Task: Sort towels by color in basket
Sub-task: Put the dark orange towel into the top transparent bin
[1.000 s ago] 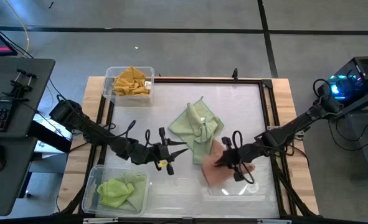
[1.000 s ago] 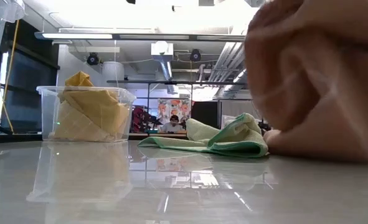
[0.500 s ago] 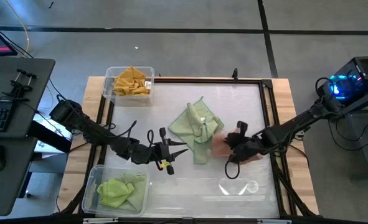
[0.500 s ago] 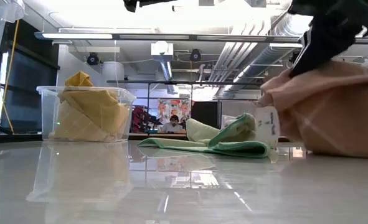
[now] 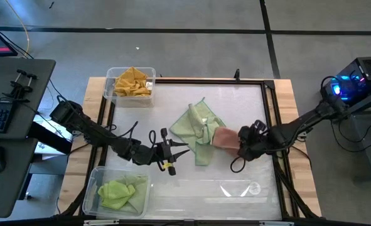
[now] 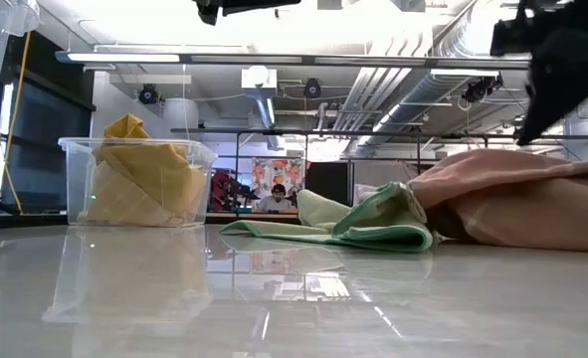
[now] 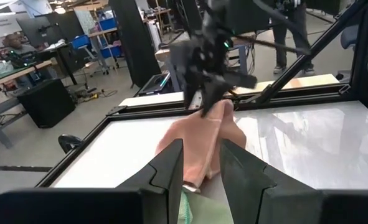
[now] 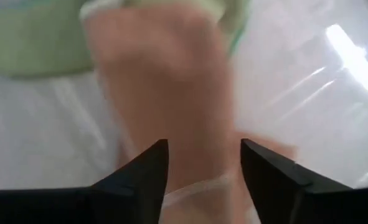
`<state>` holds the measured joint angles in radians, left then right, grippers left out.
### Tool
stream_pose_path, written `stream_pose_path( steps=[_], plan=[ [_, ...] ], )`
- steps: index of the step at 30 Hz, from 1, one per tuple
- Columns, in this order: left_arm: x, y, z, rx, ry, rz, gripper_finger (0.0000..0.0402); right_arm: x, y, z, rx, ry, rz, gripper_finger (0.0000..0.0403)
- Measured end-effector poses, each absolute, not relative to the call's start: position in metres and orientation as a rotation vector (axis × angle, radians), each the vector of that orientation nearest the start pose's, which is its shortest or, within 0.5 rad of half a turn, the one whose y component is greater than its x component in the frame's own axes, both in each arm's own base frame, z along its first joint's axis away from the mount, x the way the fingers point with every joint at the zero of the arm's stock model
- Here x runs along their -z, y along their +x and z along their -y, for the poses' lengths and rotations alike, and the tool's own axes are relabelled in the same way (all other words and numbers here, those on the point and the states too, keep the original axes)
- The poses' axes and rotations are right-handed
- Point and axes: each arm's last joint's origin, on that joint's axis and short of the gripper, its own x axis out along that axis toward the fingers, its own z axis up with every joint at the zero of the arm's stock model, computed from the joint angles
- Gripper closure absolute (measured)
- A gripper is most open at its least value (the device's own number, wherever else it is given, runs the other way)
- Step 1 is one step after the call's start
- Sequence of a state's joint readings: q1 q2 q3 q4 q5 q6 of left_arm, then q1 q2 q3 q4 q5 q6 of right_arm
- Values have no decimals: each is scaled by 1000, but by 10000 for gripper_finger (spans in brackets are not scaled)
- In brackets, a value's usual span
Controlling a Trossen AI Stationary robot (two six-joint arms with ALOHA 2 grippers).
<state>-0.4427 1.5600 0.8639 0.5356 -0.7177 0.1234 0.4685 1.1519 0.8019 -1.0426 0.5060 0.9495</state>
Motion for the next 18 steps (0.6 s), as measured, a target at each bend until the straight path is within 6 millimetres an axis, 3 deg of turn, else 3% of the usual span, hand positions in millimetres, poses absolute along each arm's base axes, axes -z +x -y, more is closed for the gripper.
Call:
stream_pose_path(
  steps=[9,14,18],
  plan=[
    [-242,308,124,-268,203,-152,309,-152,155,-65,569,393,-1035,193],
    [-242,308,125,-257,209,-152,309,-125,153,-63,516,470,-936,242],
    [-241,313,129,0,217,-128,309,-114,155,-64,447,485,-858,310]
  ],
)
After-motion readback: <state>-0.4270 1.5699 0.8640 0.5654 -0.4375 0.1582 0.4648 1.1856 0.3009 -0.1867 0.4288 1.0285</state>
